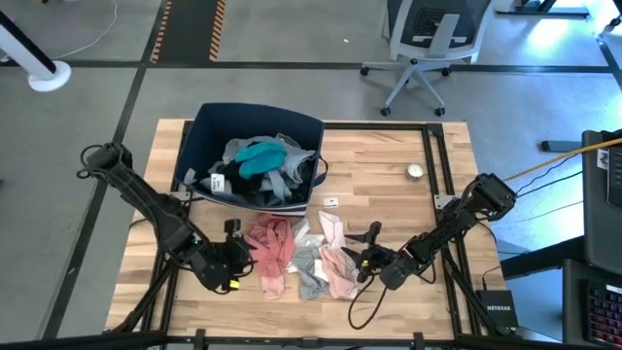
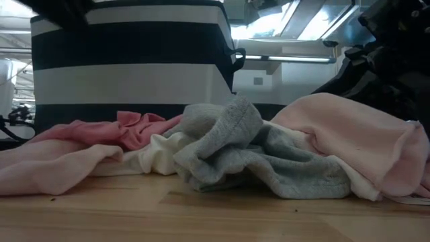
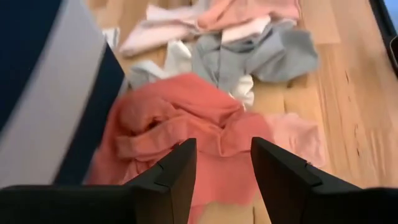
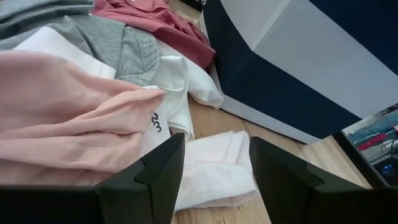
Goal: Sort clothes
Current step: Put the pink shirt into the blue laundry organizer
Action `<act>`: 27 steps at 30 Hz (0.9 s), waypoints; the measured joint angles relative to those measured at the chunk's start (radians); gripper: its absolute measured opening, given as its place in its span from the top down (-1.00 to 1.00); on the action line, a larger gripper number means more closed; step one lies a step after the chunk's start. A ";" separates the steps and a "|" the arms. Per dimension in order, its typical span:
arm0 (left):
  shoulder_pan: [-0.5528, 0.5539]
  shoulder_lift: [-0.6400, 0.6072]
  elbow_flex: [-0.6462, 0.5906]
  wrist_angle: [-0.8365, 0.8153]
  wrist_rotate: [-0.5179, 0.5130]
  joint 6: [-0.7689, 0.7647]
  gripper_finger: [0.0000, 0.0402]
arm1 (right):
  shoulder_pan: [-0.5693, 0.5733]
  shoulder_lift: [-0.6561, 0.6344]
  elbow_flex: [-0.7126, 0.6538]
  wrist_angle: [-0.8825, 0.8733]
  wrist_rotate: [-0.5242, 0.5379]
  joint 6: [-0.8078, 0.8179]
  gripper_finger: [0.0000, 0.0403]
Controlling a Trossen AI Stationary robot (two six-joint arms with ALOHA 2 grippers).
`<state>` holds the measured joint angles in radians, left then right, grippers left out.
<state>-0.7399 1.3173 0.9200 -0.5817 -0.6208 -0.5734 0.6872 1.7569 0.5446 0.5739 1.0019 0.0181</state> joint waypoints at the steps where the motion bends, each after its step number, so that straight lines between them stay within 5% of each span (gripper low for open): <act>1: 0.000 0.004 -0.010 0.010 0.008 -0.015 0.26 | 0.000 0.000 0.000 0.000 0.000 0.000 0.01; 18: 0.058 0.121 -0.063 0.127 0.005 0.004 0.25 | 0.000 0.000 0.000 0.000 0.000 -0.001 0.01; 27: 0.126 0.213 -0.063 0.183 0.017 0.023 0.02 | 0.000 0.000 0.000 -0.002 0.000 -0.001 0.01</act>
<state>-0.6134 1.5304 0.8566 -0.3986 -0.6033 -0.5505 0.6872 1.7569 0.5449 0.5722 1.0018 0.0172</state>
